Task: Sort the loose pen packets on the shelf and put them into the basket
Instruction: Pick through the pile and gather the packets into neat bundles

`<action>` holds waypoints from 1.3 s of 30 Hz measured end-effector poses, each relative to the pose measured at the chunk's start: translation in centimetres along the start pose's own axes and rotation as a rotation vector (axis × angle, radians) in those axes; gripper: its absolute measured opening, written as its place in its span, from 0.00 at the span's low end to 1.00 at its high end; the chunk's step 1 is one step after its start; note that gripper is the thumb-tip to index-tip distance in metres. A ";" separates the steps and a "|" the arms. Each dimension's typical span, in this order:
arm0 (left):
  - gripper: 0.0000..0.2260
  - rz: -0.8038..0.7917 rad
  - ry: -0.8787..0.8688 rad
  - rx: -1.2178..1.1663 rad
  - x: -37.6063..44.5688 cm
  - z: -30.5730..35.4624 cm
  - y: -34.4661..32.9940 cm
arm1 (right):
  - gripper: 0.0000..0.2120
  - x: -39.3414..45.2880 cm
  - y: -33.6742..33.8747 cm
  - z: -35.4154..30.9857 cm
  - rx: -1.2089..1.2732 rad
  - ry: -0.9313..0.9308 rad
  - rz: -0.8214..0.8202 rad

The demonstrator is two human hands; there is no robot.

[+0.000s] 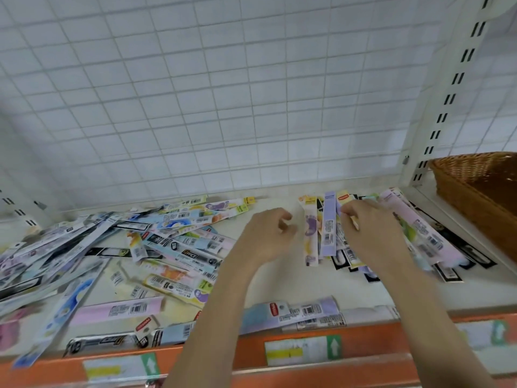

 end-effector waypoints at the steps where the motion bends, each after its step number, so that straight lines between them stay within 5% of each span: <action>1: 0.14 0.005 -0.008 0.033 -1.2 -0.8 0.6 | 0.08 -0.6 -0.2 -0.8 0.025 0.025 -0.036; 7: 0.06 -0.003 0.046 0.139 -6.9 -4.8 2.8 | 0.04 -4.4 -2.6 -3.1 0.081 0.089 -0.457; 14: 0.03 0.057 0.050 0.143 -10.1 -6.5 2.3 | 0.15 -8.7 -4.5 -5.0 0.055 0.126 -0.771; 19: 0.04 0.177 -0.031 0.147 -12.0 -6.0 3.7 | 0.11 -8.7 -5.4 -6.4 0.054 0.156 -0.648; 31: 0.07 0.001 -0.030 0.280 -14.1 -6.3 3.3 | 0.06 -8.5 -6.3 -7.4 0.076 0.158 -0.487; 39: 0.04 0.281 0.035 0.234 -14.6 -7.5 8.1 | 0.06 -8.5 -5.2 -7.4 0.102 0.158 -0.491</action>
Point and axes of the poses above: each hand's wrist, its own x-axis towards the middle knuckle, its own y-axis out of the back of the hand, z = x × y, the point moved 7 cm from there along x, towards the middle knuckle, and after that the axes turned 13 degrees about -y, right-handed, at the moved point
